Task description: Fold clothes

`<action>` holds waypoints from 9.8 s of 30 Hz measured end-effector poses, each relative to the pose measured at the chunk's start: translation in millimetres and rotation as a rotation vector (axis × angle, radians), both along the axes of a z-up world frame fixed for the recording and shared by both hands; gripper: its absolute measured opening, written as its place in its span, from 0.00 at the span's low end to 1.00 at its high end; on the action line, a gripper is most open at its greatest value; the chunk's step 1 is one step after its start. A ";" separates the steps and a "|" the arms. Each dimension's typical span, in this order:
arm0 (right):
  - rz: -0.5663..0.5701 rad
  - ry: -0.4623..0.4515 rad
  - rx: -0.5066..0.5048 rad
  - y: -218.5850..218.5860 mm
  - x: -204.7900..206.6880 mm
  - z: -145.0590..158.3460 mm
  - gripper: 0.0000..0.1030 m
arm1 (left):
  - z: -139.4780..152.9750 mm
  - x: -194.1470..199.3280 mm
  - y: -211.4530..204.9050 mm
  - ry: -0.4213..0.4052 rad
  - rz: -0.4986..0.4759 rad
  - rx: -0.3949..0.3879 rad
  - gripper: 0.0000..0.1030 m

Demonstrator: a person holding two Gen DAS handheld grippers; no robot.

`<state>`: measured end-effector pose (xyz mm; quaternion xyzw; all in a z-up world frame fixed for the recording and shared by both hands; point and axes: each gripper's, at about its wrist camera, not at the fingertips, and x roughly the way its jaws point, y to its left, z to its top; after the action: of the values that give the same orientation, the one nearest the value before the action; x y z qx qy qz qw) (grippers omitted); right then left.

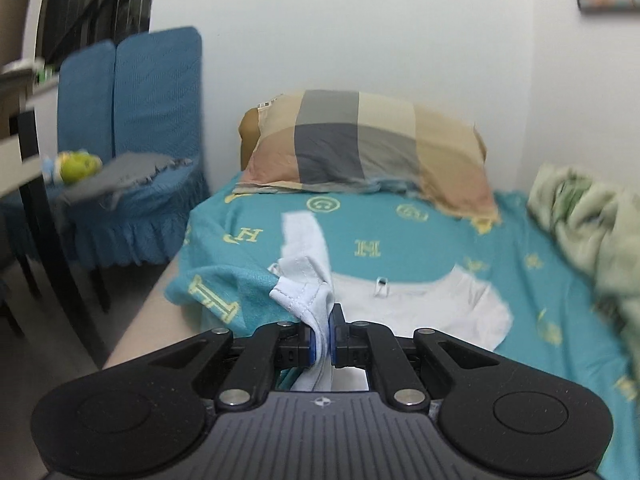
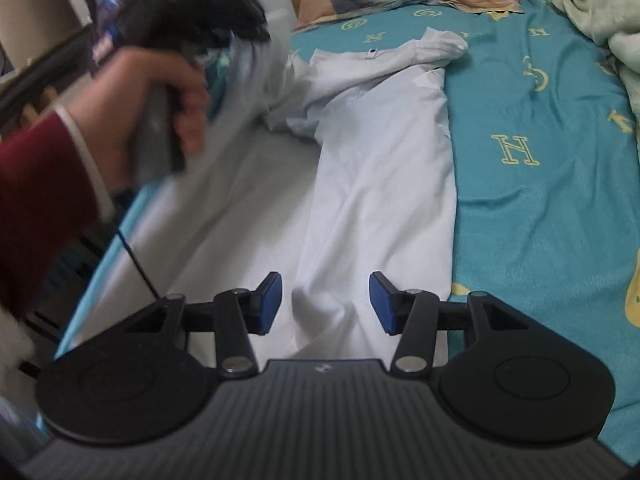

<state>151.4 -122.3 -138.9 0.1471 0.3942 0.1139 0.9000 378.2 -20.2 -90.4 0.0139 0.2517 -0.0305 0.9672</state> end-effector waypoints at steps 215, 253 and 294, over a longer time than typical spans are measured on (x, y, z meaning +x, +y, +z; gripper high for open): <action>-0.054 0.053 0.168 -32.2 -76.8 35.7 0.57 | -36.2 -276.3 104.7 0.991 -0.228 0.324 0.26; 0.009 0.262 0.090 -37.9 -100.2 10.9 0.68 | 20.7 -325.2 98.9 0.703 -0.240 -0.045 0.70; 0.146 0.073 0.145 -77.8 -289.2 141.0 0.12 | 115.6 -529.0 121.5 0.477 -0.480 -0.435 0.03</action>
<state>-137.8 -200.0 2.1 0.1869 0.4274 0.2021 0.8612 -150.7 101.3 25.2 -0.1401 0.4464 -0.3106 0.8274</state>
